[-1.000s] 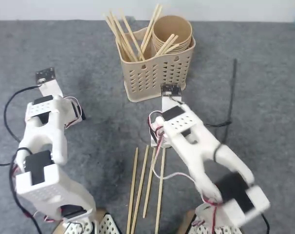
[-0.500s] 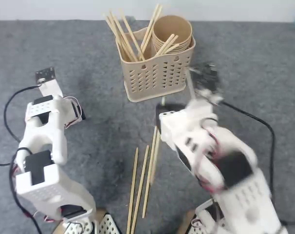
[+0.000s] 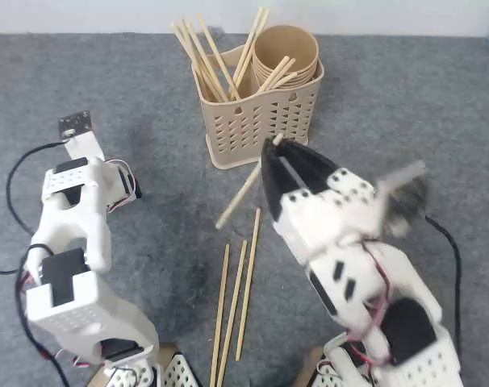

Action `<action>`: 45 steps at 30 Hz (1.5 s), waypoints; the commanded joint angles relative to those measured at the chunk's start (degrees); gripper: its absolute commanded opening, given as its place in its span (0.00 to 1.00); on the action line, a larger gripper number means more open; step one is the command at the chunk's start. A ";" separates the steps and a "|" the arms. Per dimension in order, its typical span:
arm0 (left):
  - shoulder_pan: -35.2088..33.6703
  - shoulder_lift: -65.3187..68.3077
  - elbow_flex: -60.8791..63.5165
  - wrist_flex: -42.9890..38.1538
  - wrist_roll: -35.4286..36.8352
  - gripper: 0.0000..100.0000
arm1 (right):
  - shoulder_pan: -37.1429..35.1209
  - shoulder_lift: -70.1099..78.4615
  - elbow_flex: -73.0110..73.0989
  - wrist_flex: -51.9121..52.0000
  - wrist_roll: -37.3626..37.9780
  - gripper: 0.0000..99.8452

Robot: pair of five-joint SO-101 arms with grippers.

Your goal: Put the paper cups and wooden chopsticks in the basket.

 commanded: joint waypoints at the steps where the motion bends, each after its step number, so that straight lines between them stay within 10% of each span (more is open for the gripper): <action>1: 0.09 -2.81 -0.48 -0.97 -0.62 0.21 | 0.48 -7.87 2.20 -2.95 0.62 0.01; 16: 0.26 -2.81 -0.57 -0.97 -0.62 0.21 | 4.26 19.38 -9.93 -37.41 18.20 0.01; 30: 0.26 -2.81 -0.57 -0.97 -0.62 0.21 | 14.46 57.80 -32.26 -37.49 9.05 0.02; 45: 0.26 -2.81 -0.66 -0.97 -0.62 0.21 | 14.20 57.19 -32.70 -26.95 2.99 0.19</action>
